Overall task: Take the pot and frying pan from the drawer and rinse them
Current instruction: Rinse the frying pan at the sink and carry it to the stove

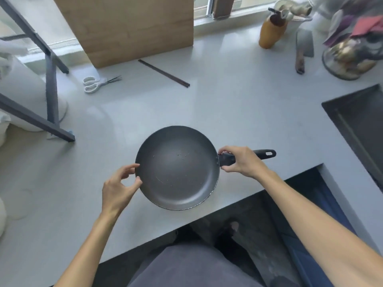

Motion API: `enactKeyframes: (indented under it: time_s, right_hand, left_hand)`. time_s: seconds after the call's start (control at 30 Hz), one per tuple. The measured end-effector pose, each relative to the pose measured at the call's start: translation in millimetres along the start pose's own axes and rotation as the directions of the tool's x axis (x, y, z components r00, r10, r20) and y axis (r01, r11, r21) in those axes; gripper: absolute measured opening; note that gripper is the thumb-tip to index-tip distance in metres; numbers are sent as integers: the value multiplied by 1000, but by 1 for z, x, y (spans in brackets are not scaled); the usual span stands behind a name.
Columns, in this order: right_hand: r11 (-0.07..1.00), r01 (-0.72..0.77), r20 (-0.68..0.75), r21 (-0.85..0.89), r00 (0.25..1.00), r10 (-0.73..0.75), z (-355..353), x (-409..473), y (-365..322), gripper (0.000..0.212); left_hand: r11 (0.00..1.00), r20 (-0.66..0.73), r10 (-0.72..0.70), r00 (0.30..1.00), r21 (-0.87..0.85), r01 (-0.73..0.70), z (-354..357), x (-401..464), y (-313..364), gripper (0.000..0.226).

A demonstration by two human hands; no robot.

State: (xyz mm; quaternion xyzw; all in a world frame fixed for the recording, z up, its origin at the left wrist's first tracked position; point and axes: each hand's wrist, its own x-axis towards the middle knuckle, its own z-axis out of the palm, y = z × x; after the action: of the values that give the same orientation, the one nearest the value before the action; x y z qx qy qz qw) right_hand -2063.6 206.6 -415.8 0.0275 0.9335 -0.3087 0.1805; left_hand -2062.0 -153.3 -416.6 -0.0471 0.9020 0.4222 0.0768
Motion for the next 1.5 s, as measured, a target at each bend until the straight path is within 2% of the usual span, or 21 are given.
enactKeyframes:
  time_s: [0.17, 0.3, 0.57, 0.73, 0.97, 1.17, 1.3, 1.4, 1.5]
  right_hand:
    - [993, -105, -142, 48, 984, 110, -63, -48, 57, 38]
    - [972, -217, -263, 89, 936, 233, -123, -104, 121, 37]
    - [911, -351, -484, 217, 772, 412, -222, -233, 270, 37]
    - [862, -397, -534, 315, 677, 507, -253, -281, 348, 37]
    - [769, -443, -512, 461, 575, 638, -272, -286, 425, 38]
    - [653, -503, -448, 566, 477, 756, -273, -259, 479, 39]
    - [578, -543, -370, 609, 451, 812, -255, -228, 526, 38]
    - [559, -553, -354, 618, 440, 826, -227, -200, 566, 36]
    - [547, -574, -348, 610, 425, 835, -199, -175, 601, 37]
  left_hand:
    - [987, 127, 162, 979, -9, -162, 52, 27, 75, 39]
    - [948, 233, 315, 920, -20, -319, 123, 41, 158, 41]
    - [829, 414, 518, 749, -25, -559, 291, 21, 343, 37]
    - [715, 516, 621, 590, -66, -696, 378, 13, 433, 42]
    - [595, 647, 638, 417, -71, -801, 487, 45, 521, 38]
    - [530, 792, 544, 277, -68, -845, 587, 92, 550, 32]
    - [548, 836, 476, 273, -39, -835, 648, 115, 544, 32]
    - [509, 879, 402, 255, 17, -861, 695, 133, 527, 34]
    - [503, 898, 342, 278, 75, -861, 735, 146, 503, 35]
